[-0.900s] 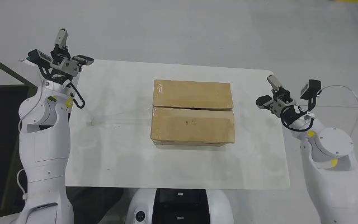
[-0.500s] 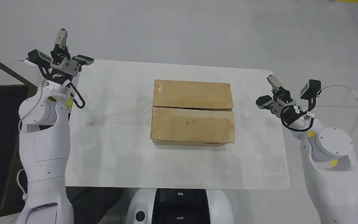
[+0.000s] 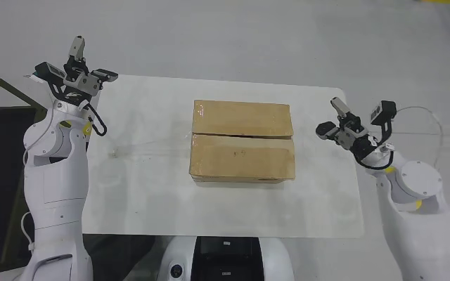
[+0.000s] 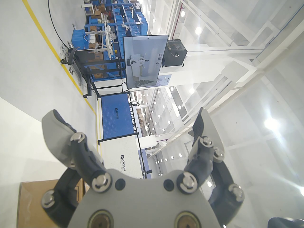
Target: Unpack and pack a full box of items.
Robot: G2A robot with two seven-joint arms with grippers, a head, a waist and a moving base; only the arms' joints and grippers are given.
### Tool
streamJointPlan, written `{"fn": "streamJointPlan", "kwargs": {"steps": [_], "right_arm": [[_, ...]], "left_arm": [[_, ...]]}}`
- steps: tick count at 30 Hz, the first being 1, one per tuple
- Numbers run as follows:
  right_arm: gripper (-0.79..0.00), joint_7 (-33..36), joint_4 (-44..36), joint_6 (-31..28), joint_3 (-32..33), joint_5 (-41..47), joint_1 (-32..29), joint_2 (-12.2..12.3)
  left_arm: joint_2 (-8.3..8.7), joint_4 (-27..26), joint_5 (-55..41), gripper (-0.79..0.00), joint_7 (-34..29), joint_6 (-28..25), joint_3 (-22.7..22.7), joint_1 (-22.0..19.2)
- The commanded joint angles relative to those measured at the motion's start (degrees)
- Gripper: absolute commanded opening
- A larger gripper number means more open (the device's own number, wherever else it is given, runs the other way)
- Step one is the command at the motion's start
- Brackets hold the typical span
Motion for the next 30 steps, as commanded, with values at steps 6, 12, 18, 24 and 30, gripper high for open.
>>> {"fn": "streamJointPlan", "kwargs": {"steps": [6, 12, 18, 24, 30], "right_arm": [[0.0, 12.3, 1.8, -4.2, -0.3, 3.8, 0.8, 0.4], [0.0, 20.5, 4.1, -7.4, 1.1, 5.0, 1.7, 1.0], [0.0, 25.5, 3.7, -10.5, 0.2, -0.7, 1.3, 1.7], [0.0, 24.2, 4.1, -14.1, -0.5, -3.8, 0.4, 1.9], [0.0, 23.5, 5.7, -15.1, -1.9, -7.0, 0.9, 2.1]], "left_arm": [[0.0, 0.0, 0.0, 0.0, 0.0, 0.0, 0.0, 0.0], [0.0, 0.0, 0.0, 0.0, 0.0, 0.0, 0.0, 0.0], [0.0, 0.0, 0.0, 0.0, 0.0, 0.0, 0.0, 0.0], [0.0, 0.0, 0.0, 0.0, 0.0, 0.0, 0.0, 0.0], [0.0, 0.0, 0.0, 0.0, 0.0, 0.0, 0.0, 0.0]]}}
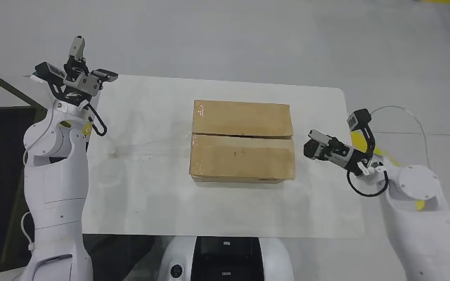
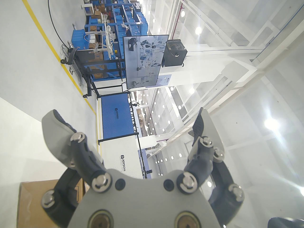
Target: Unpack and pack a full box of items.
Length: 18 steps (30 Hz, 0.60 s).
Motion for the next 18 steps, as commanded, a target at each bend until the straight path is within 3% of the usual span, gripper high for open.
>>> {"fn": "streamJointPlan", "kwargs": {"steps": [1, 18], "right_arm": [[0.0, 0.1, 0.6, -0.2, -0.6, -0.7, 0.4, 0.1], [0.0, -0.6, 3.2, -0.7, -5.3, -3.0, 3.2, 0.2]], "left_arm": [[0.0, 0.0, 0.0, 0.0, 0.0, 0.0, 0.0, 0.0], [0.0, 0.0, 0.0, 0.0, 0.0, 0.0, 0.0, 0.0]]}}
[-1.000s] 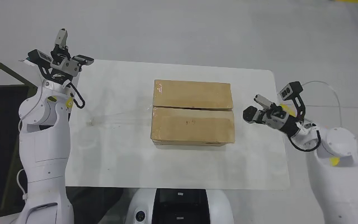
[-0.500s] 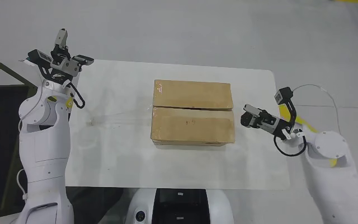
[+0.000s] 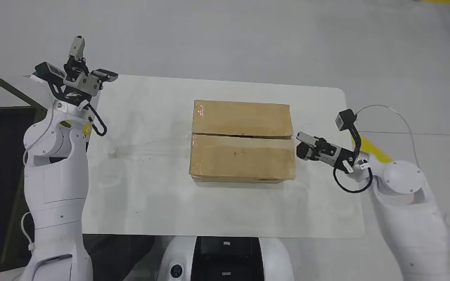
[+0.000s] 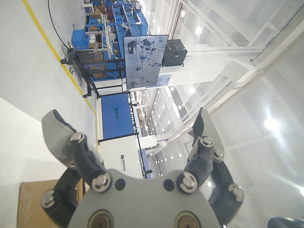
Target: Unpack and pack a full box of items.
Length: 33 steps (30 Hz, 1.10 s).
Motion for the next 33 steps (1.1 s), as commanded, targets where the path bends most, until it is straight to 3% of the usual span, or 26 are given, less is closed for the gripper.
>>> {"fn": "streamJointPlan", "kwargs": {"steps": [1, 15, 33], "right_arm": [[0.0, 0.4, 0.0, -0.1, -0.4, 0.5, 0.2, 0.0], [0.0, 1.3, -2.6, -0.9, -0.4, 4.8, -0.7, 0.3], [0.0, 8.3, -7.0, 0.0, 1.2, 10.8, -2.5, 1.2]], "left_arm": [[0.0, 0.0, 0.0, 0.0, 0.0, 0.0, 0.0, 0.0], [0.0, 0.0, 0.0, 0.0, 0.0, 0.0, 0.0, 0.0], [0.0, 0.0, 0.0, 0.0, 0.0, 0.0, 0.0, 0.0]]}}
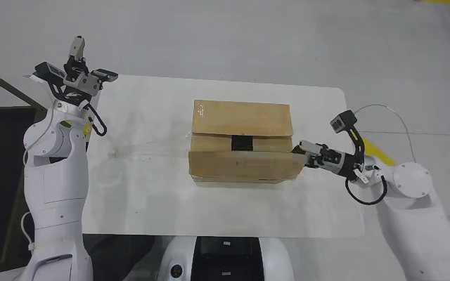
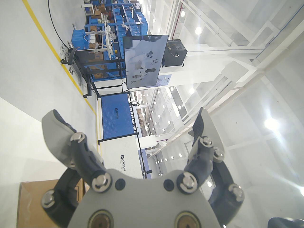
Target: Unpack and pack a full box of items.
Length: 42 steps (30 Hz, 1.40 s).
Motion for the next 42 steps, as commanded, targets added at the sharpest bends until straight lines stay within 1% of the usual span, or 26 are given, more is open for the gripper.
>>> {"fn": "streamJointPlan", "kwargs": {"steps": [1, 7, 13, 23, 27, 33, 42], "right_arm": [[0.0, 1.2, -1.1, 0.3, 0.1, 0.4, -0.5, 0.1], [0.0, 3.9, -3.6, 0.8, 0.0, 1.7, -1.7, 0.5], [0.0, 6.5, -5.6, 1.1, -0.6, 1.1, -2.4, 0.9], [0.0, 11.2, -9.3, 0.9, -2.5, -2.4, -3.4, 1.6], [0.0, 12.6, -11.1, 0.7, -4.2, -5.6, -3.7, 1.8], [0.0, 13.0, -12.7, 1.8, -7.2, -10.5, -3.6, 2.2], [0.0, 11.6, -12.2, 4.4, -12.6, -15.8, -1.7, 2.2]], "left_arm": [[0.0, 0.0, 0.0, 0.0, 0.0, 0.0, 0.0, 0.0], [0.0, 0.0, 0.0, 0.0, 0.0, 0.0, 0.0, 0.0], [0.0, 0.0, 0.0, 0.0, 0.0, 0.0, 0.0, 0.0], [0.0, 0.0, 0.0, 0.0, 0.0, 0.0, 0.0, 0.0], [0.0, 0.0, 0.0, 0.0, 0.0, 0.0, 0.0, 0.0], [0.0, 0.0, 0.0, 0.0, 0.0, 0.0, 0.0, 0.0], [0.0, 0.0, 0.0, 0.0, 0.0, 0.0, 0.0, 0.0]]}}
